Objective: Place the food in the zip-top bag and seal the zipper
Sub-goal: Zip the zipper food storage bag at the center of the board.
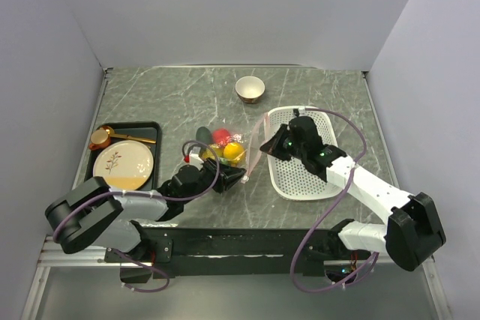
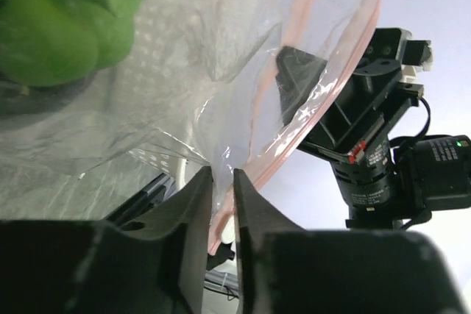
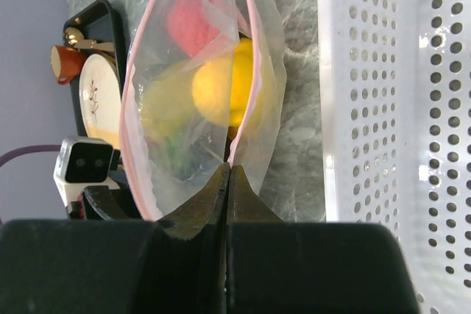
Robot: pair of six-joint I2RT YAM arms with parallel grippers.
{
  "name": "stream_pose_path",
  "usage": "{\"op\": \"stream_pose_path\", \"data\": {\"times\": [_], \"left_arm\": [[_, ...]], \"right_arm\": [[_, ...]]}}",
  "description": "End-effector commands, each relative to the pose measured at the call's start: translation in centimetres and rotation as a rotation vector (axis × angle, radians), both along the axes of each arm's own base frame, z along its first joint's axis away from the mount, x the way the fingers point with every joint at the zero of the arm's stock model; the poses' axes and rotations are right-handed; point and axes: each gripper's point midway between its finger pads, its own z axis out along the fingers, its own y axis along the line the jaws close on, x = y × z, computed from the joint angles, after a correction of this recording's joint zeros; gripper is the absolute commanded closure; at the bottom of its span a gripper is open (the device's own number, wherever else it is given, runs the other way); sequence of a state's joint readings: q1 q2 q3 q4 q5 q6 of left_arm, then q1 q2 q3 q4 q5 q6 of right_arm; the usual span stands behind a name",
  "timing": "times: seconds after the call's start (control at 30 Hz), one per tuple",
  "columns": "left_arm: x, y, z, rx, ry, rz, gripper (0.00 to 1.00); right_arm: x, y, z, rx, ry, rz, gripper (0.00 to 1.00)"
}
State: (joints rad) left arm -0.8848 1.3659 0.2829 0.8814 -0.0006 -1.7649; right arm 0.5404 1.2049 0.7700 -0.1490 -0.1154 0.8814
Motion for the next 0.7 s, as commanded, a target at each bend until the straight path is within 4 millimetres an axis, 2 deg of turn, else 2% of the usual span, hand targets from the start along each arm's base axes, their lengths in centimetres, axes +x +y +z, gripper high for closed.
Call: {"op": "stream_pose_path", "data": {"times": [0.0,0.07,0.13,0.17,0.2,0.23,0.3,0.47,0.5,0.6,0.67], "left_arm": [[0.1,-0.2,2.8,-0.036,-0.075,-0.008,0.8],[-0.1,-0.1,2.6,-0.018,-0.079,-0.013,0.79],[0.4,0.2,2.6,0.004,-0.099,0.013,0.79],[0.4,0.2,2.5,0.014,-0.099,0.014,0.8],[0.5,0.3,2.5,0.022,-0.103,0.015,0.81],[0.5,0.3,2.3,0.035,-0.111,0.015,0.82],[0.6,0.1,2.1,0.053,-0.114,0.014,0.86],[1.0,-0.4,2.3,0.088,-0.147,0.001,0.91],[1.0,-0.4,2.1,0.104,-0.153,-0.004,0.91],[1.2,-0.7,2.3,0.133,-0.186,-0.013,0.92],[1.3,-0.8,2.2,0.16,-0.199,-0.016,0.92]], "right_arm": [[0.7,-0.6,1.2,0.003,-0.053,-0.033,0.99],[0.7,-0.8,1.2,-0.01,-0.055,-0.04,0.96],[0.8,-1.1,1.4,-0.025,-0.066,-0.048,0.87],[0.7,-1.4,1.4,-0.04,-0.063,-0.051,0.77],[0.6,-1.6,2.2,-0.037,-0.08,-0.055,0.55],[0.4,-1.8,2.5,-0.037,-0.086,-0.062,0.47],[-0.6,-2.4,3.4,-0.018,-0.103,-0.072,0.41],[-4.0,-1.7,3.7,0.103,-0.085,-0.024,0.4],[-5.4,-0.9,3.1,0.134,-0.051,0.011,0.42],[-7.6,0.4,1.8,0.159,0.005,0.055,0.46],[-8.2,1.2,1.6,0.183,0.012,0.075,0.46]]}}
